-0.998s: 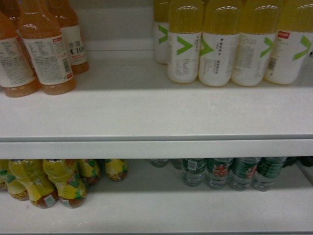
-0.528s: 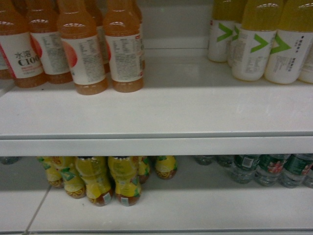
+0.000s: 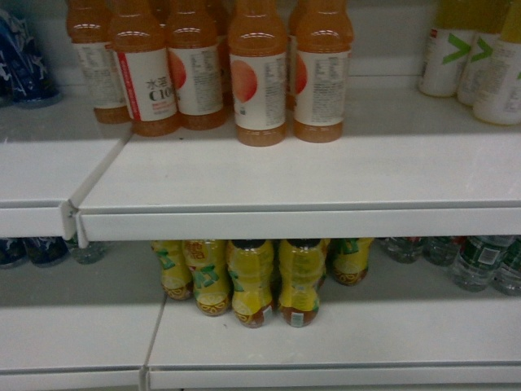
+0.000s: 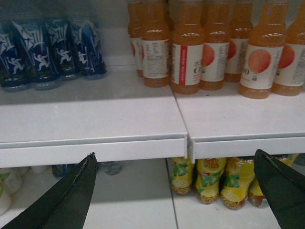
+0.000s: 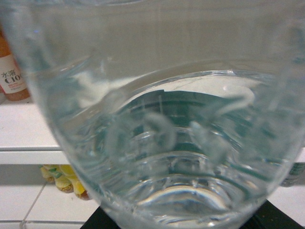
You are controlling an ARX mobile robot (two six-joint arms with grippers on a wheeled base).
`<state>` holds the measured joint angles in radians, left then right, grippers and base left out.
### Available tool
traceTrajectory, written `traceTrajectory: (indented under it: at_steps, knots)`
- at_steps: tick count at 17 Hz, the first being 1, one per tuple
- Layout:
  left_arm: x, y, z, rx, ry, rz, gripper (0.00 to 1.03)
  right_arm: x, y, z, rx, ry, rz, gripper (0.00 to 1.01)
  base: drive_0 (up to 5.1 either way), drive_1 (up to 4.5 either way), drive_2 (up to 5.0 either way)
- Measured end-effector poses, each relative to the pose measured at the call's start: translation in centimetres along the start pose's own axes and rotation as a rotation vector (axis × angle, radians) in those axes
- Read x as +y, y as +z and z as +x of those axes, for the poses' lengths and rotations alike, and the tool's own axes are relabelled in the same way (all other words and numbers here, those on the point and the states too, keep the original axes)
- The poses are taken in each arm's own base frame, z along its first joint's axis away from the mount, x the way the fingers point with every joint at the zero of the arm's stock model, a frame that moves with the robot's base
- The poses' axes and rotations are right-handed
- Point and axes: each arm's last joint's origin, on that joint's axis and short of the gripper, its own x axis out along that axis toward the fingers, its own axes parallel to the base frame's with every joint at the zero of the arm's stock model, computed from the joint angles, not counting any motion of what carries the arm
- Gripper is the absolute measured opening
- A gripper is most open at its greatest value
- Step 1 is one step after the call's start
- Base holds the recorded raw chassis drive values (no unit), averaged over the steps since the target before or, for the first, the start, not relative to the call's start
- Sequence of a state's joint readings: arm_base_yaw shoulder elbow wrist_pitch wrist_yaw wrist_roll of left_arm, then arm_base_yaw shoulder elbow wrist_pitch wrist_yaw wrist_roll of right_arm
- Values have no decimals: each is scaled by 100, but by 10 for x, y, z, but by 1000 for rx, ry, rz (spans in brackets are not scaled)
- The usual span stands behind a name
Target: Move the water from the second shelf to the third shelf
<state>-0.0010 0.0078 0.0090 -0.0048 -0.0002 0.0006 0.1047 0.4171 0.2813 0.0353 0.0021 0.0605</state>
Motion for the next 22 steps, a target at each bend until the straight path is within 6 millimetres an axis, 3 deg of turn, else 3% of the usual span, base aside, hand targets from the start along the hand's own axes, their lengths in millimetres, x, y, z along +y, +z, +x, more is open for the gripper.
traceTrajectory:
  at_steps: [22]
  knots:
    - [0, 0, 0, 1, 0, 0, 98, 0, 0, 0, -1, 1, 0, 38, -490, 249, 249]
